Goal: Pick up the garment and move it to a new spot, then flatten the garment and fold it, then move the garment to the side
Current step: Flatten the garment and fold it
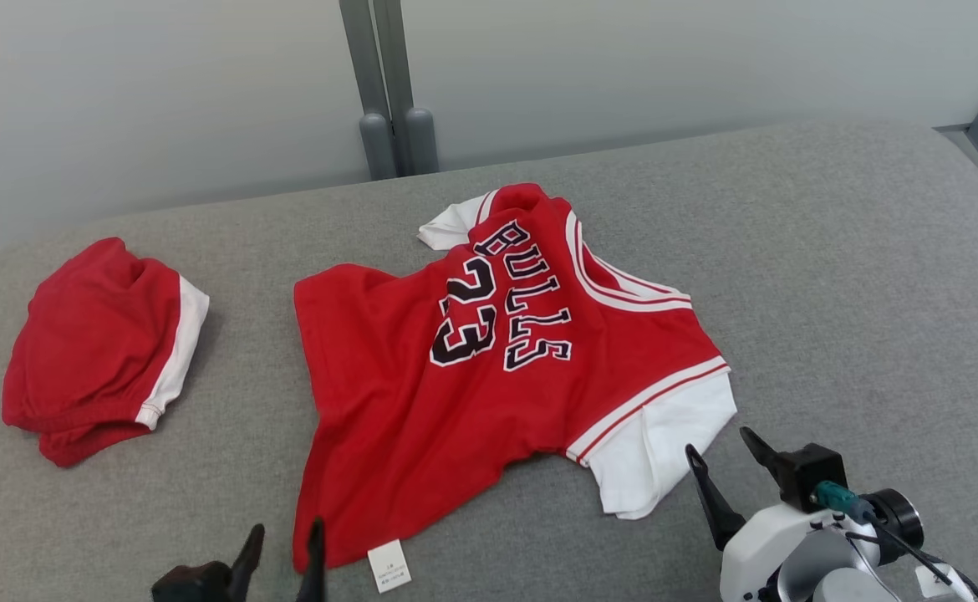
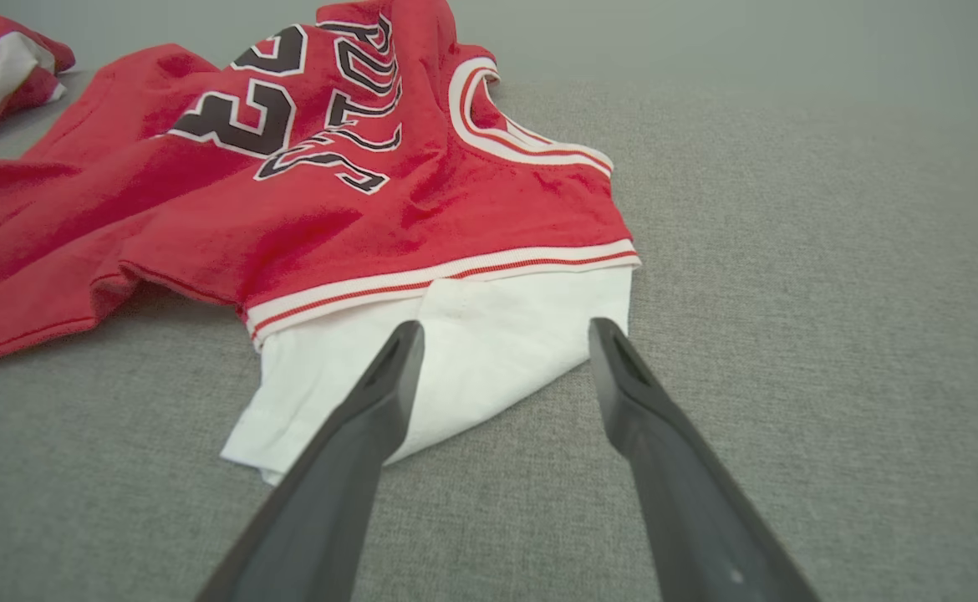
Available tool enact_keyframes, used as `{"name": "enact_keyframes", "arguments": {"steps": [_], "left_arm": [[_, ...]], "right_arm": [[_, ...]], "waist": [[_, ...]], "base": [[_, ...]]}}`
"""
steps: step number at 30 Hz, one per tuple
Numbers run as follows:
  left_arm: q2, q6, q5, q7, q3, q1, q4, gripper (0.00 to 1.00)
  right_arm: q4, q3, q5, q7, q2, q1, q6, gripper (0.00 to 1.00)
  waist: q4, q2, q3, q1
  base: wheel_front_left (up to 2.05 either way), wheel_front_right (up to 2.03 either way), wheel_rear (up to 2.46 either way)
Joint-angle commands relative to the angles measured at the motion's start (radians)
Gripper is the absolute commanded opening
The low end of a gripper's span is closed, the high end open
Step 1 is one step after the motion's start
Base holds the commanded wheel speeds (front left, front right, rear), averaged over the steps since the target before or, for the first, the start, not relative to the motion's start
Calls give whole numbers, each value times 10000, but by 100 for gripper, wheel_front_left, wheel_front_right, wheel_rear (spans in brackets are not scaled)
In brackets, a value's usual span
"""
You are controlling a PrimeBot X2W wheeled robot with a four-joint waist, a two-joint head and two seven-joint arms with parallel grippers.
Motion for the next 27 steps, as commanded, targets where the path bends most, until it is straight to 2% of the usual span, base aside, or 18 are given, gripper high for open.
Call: {"name": "enact_keyframes", "arguments": {"steps": [1,6,13,16,17,18,19,23,27], "left_arm": [[23,21,-34,424,-144,-262,248,100],[27,116,-432,1980,-483,-900,771,100],[69,282,-649,3173,-651,-1022,946,100],[58,184,-812,3564,-821,-968,1134,100],[51,131,-892,3657,-874,-929,1181,100],[39,70,-1014,3709,-916,-892,1208,45],[26,50,-1112,3719,-959,-884,1220,0],[12,-42,-1451,3683,-977,-888,1139,0],[137,-209,-2004,3677,-742,-810,52,0]], "right_arm": [[385,57,165,317,-32,-243,-3,100],[1587,-73,301,1404,74,-1333,-3,100],[2501,322,793,2183,156,-2116,0,100],[2778,638,1181,2552,141,-2181,3,100],[2852,750,1314,2647,141,-2178,6,80],[2891,874,1489,2674,153,-2196,18,35],[2875,940,1721,2625,183,-2219,24,0],[2457,913,2704,2300,-48,-2246,0,0],[827,528,4089,2099,-417,-2010,0,0]], "waist": [[72,0,247,0],[172,0,775,0],[346,0,1210,0],[400,0,1292,0],[409,0,1304,0],[408,0,1313,0],[401,0,1319,0],[341,0,1255,0],[194,0,1084,0]], "base": [[0,0,0],[0,0,0],[0,0,0],[0,0,0],[0,0,0],[0,0,0],[0,0,0],[0,0,0],[0,0,0]]}}
